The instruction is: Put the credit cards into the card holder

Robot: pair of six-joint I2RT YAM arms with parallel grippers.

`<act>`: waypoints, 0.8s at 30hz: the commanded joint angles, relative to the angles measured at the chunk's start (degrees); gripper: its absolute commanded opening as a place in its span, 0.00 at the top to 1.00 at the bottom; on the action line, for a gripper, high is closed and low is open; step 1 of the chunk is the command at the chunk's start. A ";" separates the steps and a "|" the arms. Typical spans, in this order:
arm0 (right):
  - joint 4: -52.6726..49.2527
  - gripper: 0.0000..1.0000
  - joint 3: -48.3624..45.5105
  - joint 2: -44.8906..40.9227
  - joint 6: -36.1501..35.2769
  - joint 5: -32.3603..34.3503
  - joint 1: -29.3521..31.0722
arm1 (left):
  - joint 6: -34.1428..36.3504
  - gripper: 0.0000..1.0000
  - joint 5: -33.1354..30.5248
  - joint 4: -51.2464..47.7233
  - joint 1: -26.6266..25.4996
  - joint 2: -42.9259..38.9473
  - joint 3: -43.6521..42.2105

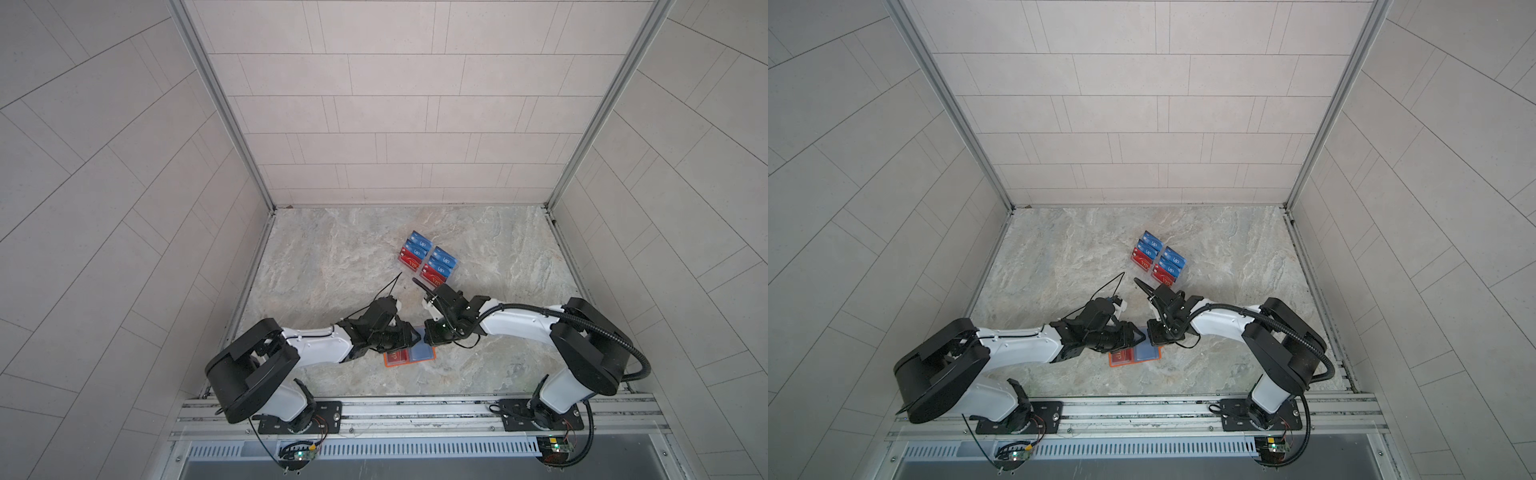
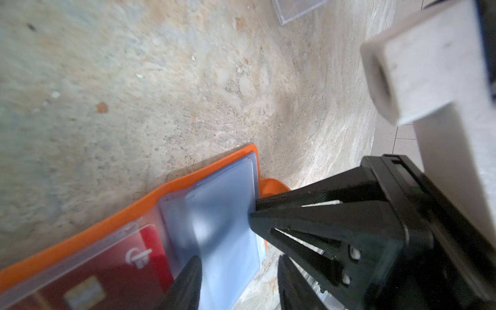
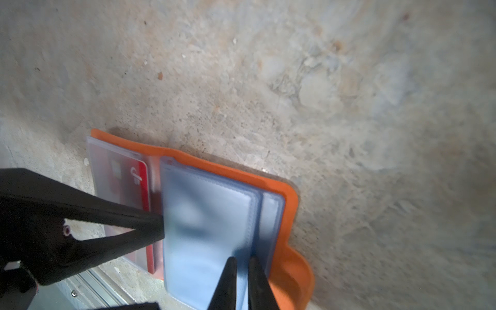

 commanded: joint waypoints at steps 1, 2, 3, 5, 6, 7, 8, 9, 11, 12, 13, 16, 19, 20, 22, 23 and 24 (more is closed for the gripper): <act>-1.51 0.86 -1.54 1.55 0.32 0.90 0.60 | -1.39 0.50 0.92 3.36 -0.07 1.18 -1.23; -1.50 0.86 -1.47 1.55 0.31 0.88 0.61 | -1.95 0.50 1.04 4.11 -0.07 1.29 -1.57; -1.50 0.86 -1.46 1.51 0.31 0.88 0.60 | -2.29 0.49 1.06 4.57 -0.15 1.36 -1.80; -1.44 0.86 -1.39 1.53 0.31 0.90 0.68 | -3.01 0.49 0.95 5.45 -0.15 1.27 -2.49; -1.47 0.86 -1.45 1.55 0.31 0.89 0.69 | -3.48 0.49 0.84 5.86 -0.11 1.26 -2.83; -1.44 0.86 -1.41 1.55 0.31 0.88 0.68 | -4.04 0.49 0.69 6.52 -0.03 1.05 -3.37; -1.44 0.86 -1.45 1.63 0.31 0.88 0.69 | -4.65 0.49 0.56 7.40 -0.11 0.99 -3.95; -1.41 0.86 -1.40 1.69 0.31 0.88 0.69 | -5.17 0.49 0.60 8.21 -0.11 1.01 -4.37; -1.41 0.86 -1.36 1.88 0.31 0.84 0.69 | -6.35 0.49 0.62 9.91 -0.05 1.26 -5.22; -1.41 0.86 -1.32 1.91 0.31 0.71 0.69 | -6.85 0.49 0.56 10.60 -0.12 1.30 -5.57; -1.41 0.86 -1.31 1.88 0.34 0.70 0.69 | -7.57 0.50 0.53 11.66 -0.13 1.35 -6.12; -1.49 0.86 -1.30 1.99 0.31 0.79 0.69 | -8.85 0.50 0.55 13.72 -0.17 1.44 -7.22; -1.31 0.86 -1.25 1.99 0.40 0.79 0.69 | -10.24 0.51 0.49 16.61 -0.12 1.95 -8.52; -1.33 0.86 -1.30 2.07 0.40 0.82 0.76 | -10.56 0.51 0.47 17.40 -0.16 2.13 -8.76; -1.34 0.87 -1.15 2.09 0.31 0.78 0.77 | -11.21 0.52 0.51 19.59 -0.11 2.98 -9.07; -1.41 0.87 -1.07 2.12 0.32 0.80 0.77 | -11.69 0.52 0.63 20.64 -0.12 3.34 -9.16; -1.41 0.87 -1.07 2.17 0.31 0.81 0.78 | -12.06 0.53 0.88 21.66 -0.13 3.75 -9.24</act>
